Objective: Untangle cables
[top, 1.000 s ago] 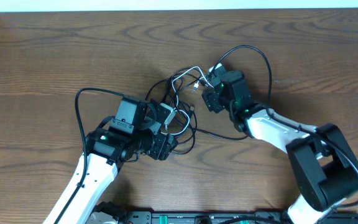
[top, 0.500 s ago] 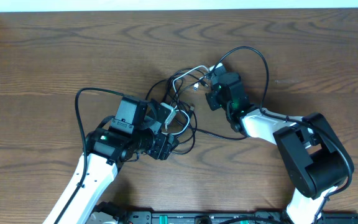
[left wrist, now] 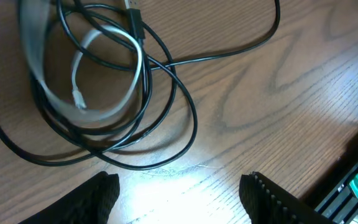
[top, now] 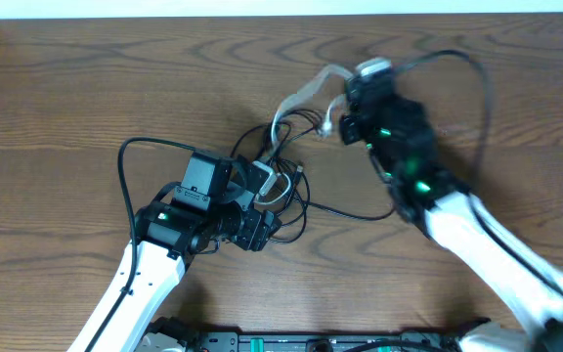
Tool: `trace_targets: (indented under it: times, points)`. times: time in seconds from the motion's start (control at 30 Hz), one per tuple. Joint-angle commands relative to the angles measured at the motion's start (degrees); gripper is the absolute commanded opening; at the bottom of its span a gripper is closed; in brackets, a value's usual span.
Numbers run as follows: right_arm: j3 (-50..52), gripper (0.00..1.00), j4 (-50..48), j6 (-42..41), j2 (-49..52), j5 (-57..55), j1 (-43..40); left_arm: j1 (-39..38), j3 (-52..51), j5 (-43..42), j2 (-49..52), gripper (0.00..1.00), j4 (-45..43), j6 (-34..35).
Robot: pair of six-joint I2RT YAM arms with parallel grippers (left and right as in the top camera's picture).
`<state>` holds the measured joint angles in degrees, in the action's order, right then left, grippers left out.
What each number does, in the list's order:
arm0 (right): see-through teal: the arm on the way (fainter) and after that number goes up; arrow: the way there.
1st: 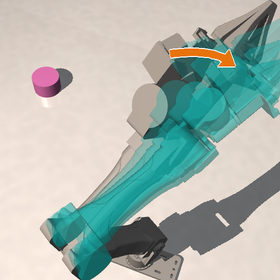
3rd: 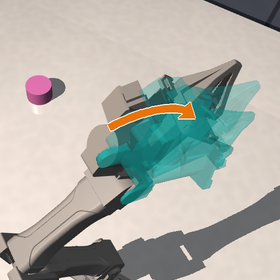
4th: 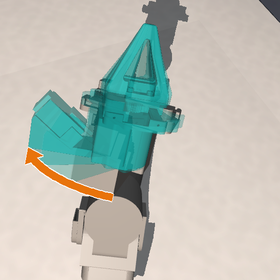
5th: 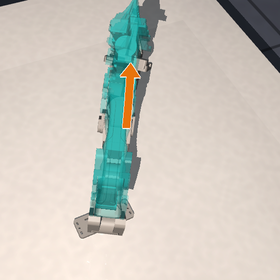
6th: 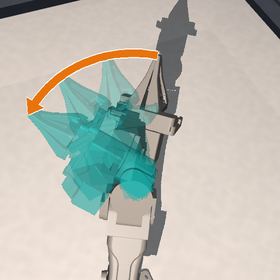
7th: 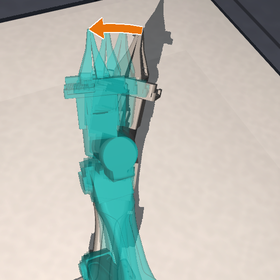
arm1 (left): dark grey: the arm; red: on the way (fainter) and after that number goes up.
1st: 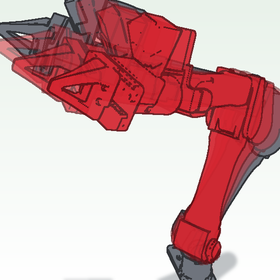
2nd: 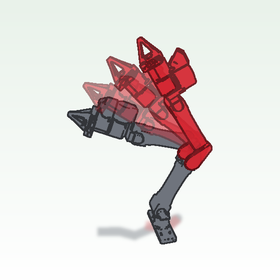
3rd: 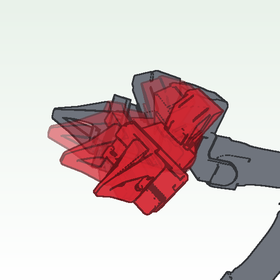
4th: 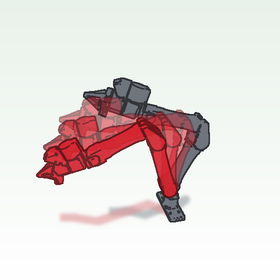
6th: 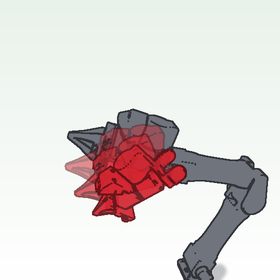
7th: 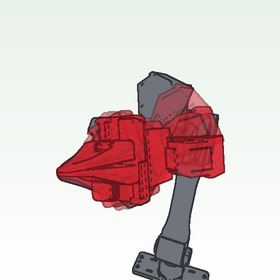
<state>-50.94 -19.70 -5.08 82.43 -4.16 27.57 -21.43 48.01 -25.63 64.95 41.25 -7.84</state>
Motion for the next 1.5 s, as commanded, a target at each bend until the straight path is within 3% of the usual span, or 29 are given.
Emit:
trace_targets:
  times: [0.0,0.17,0.37,0.67,0.77,1.1,1.27,1.47]
  points:
    - [-0.5,0.01,-0.9,-0.6,-11.9,-0.5,0.1,0.1,-0.9,-1.0,0.3,0.68,-0.1,-1.2]
    - [-0.5,0.01,-1.1,0.1,-25.9,-4.8,0.0,0.1,-0.9,-1.0,0.3,0.68,0.0,-1.2]
    - [-0.5,0.01,0.1,3.3,-35.8,-14.3,-0.3,0.1,-0.9,-0.9,0.3,0.68,0.0,-1.2]
    - [-0.5,0.01,-1.3,8.1,-39.0,-50.2,-1.4,0.1,-0.9,-1.0,0.3,0.68,0.0,-1.2]
    - [-0.5,0.01,-0.6,8.8,-38.6,-56.0,-5.2,0.1,-0.9,-1.0,0.3,0.68,0.0,-1.2]
    - [-0.5,0.01,0.1,1.6,-30.0,-52.1,-26.4,0.1,-0.9,-1.0,0.3,0.68,0.5,-1.2]
    - [-1.2,0.01,3.9,-4.1,-23.0,-40.2,-38.2,0.1,-0.9,-1.0,0.3,0.68,1.5,-1.2]
    - [-9.0,0.01,18.4,-15.7,-13.5,-19.8,-53.4,0.1,-0.9,-1.0,0.3,0.68,2.0,-1.2]
